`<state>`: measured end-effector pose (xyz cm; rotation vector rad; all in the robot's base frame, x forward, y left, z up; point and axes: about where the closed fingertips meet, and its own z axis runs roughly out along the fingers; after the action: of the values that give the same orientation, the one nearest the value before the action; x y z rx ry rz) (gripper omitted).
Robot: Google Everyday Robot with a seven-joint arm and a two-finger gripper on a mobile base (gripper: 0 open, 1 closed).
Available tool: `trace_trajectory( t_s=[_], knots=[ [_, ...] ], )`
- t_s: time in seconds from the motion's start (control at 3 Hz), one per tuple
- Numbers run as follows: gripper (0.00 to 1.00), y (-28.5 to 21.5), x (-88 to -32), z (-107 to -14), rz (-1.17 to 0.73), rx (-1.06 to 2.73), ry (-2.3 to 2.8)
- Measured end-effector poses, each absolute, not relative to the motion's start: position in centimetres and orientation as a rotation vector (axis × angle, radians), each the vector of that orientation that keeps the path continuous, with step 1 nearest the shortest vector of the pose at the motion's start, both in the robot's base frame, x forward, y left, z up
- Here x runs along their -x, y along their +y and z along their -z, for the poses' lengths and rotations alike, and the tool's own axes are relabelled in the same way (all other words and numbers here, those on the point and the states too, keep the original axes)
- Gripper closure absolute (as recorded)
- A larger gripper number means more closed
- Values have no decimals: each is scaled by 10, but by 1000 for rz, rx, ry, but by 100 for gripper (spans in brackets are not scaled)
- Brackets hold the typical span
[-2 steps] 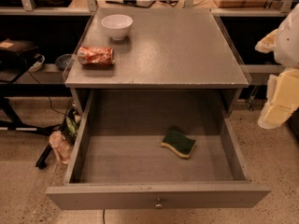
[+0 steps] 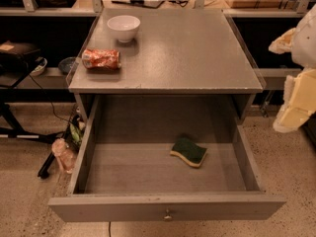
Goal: Pick sponge from top drawer and place on counter
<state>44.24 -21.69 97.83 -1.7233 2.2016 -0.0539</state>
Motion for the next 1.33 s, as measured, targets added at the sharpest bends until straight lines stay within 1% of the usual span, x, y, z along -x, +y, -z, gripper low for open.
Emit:
trace_trajectory(
  t_s=[0.33, 0.67, 1.0, 1.33],
  knots=[
    [0, -222, -454, -979, -91, 1727, 2112],
    [0, -218, -465, -983, -285, 1762, 1914],
    [0, -208, -469, -991, -353, 1780, 1789],
    [0, -208, -469, -991, -353, 1780, 1789]
  ],
)
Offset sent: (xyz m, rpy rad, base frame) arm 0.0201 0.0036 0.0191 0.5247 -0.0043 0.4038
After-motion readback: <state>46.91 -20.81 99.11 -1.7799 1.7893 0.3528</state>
